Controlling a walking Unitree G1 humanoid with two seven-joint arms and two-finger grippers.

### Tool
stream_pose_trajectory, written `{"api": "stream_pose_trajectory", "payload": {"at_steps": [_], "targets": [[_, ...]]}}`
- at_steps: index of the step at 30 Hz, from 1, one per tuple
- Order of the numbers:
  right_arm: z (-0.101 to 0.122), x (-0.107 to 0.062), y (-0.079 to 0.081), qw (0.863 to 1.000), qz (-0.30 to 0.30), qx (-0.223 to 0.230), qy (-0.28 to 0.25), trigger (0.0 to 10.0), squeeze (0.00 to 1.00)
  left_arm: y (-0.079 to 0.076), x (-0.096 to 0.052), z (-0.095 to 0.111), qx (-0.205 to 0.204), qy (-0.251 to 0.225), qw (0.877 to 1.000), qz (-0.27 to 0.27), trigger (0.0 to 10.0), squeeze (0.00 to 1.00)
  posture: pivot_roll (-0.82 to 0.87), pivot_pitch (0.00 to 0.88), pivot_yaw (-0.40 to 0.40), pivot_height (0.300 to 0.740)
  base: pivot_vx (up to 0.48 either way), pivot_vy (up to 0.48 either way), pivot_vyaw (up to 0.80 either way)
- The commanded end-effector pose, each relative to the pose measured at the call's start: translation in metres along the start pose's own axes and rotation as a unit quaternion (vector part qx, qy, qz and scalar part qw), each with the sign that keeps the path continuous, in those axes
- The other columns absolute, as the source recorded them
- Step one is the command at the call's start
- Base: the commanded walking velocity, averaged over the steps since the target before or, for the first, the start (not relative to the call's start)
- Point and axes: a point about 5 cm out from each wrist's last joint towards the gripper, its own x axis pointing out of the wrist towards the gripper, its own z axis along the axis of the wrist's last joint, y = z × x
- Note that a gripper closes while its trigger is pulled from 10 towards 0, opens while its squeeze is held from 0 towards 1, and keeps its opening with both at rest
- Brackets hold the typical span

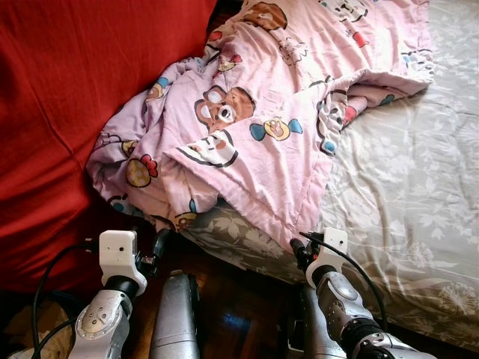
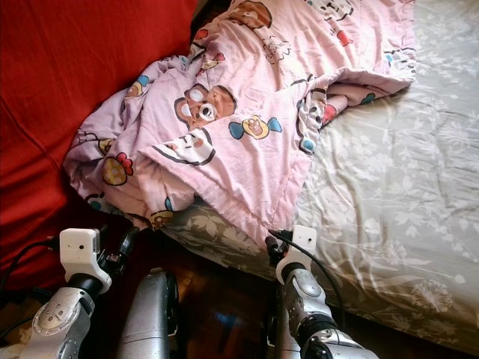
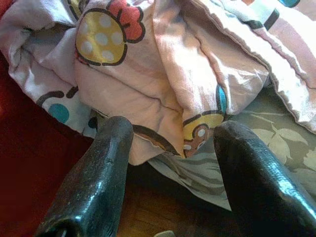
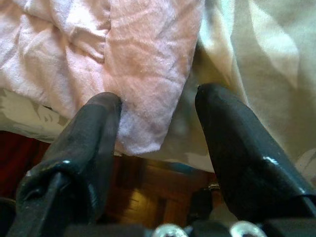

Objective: Clean up the room

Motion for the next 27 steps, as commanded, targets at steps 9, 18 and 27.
{"api": "stream_pose_trajectory", "payload": {"at_steps": [9,18,27], "targets": [[-0.017,-0.002,0.013,0.998,0.047,0.041,0.033,10.0,0.00,0.003,-0.007,-0.005,0.009,0.021,1.000,0.008,10.0,0.00,0.20,0.355,-0.009,0.598,0.000,0.000,0.00],[-0.018,-0.004,0.010,0.997,0.049,0.045,0.032,0.0,0.00,0.001,-0.008,-0.006,0.010,0.026,1.000,0.008,10.0,0.00,0.20,0.357,-0.009,0.598,0.000,0.000,0.00],[-0.014,-0.003,0.009,0.998,0.047,0.044,0.025,0.0,0.00,0.001,-0.006,-0.007,0.010,0.027,1.000,0.009,10.0,0.00,0.20,0.345,-0.014,0.598,0.000,0.000,0.00]]}}
